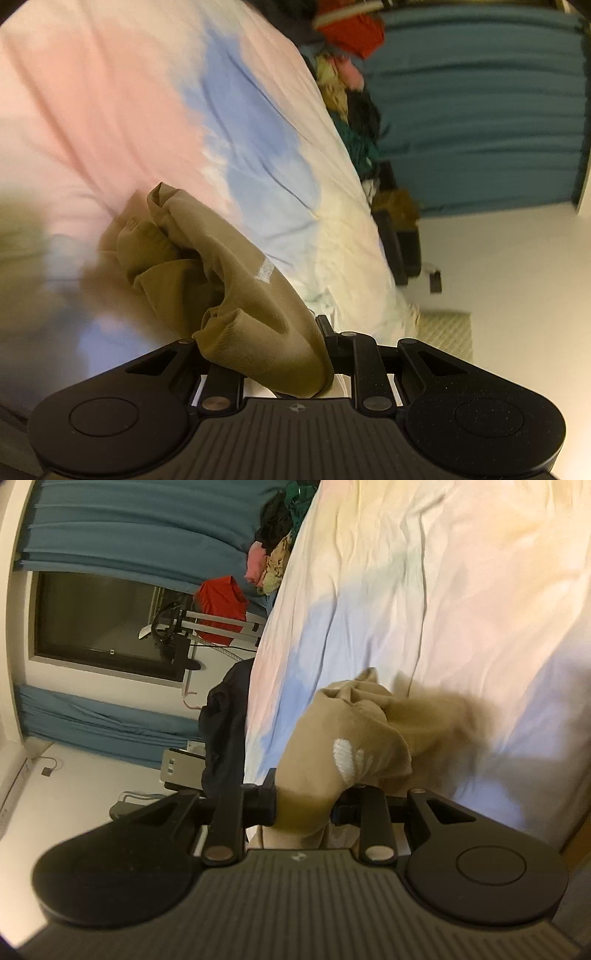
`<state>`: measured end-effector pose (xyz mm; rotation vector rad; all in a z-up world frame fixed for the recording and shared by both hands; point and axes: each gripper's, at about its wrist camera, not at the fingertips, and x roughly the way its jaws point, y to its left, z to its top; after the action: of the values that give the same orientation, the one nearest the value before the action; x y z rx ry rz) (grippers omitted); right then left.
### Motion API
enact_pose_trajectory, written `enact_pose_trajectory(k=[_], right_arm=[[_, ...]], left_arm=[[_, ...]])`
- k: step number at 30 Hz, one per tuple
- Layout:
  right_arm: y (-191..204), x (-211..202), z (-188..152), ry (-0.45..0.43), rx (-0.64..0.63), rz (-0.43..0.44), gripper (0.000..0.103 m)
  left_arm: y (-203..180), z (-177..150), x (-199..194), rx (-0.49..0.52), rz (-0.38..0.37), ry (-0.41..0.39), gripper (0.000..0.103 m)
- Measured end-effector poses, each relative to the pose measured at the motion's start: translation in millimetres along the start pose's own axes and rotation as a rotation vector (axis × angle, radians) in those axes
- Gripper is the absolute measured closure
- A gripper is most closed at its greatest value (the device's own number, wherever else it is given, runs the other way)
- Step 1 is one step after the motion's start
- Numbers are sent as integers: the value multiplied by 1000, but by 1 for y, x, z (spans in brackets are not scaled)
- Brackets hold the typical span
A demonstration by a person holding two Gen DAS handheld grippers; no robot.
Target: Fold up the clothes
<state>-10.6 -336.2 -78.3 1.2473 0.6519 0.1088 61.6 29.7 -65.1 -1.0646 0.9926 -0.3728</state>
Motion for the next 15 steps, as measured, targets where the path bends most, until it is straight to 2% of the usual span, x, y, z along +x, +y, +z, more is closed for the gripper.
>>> enact_pose_trajectory(k=[4, 8, 13, 15], right_arm=[[-3, 6, 49, -34, -19, -20, 74], [-17, 32, 121, -90, 36, -57, 74], [-3, 71, 219, -213, -5, -119, 74], [9, 80, 253, -264, -20, -119, 74]], left_arm=[[-45, 12, 52, 60, 45, 71, 80], [-100, 37, 140, 139, 98, 164, 80], [-173, 69, 247, 243, 152, 167, 78], [-201, 83, 282, 265, 128, 158, 78]])
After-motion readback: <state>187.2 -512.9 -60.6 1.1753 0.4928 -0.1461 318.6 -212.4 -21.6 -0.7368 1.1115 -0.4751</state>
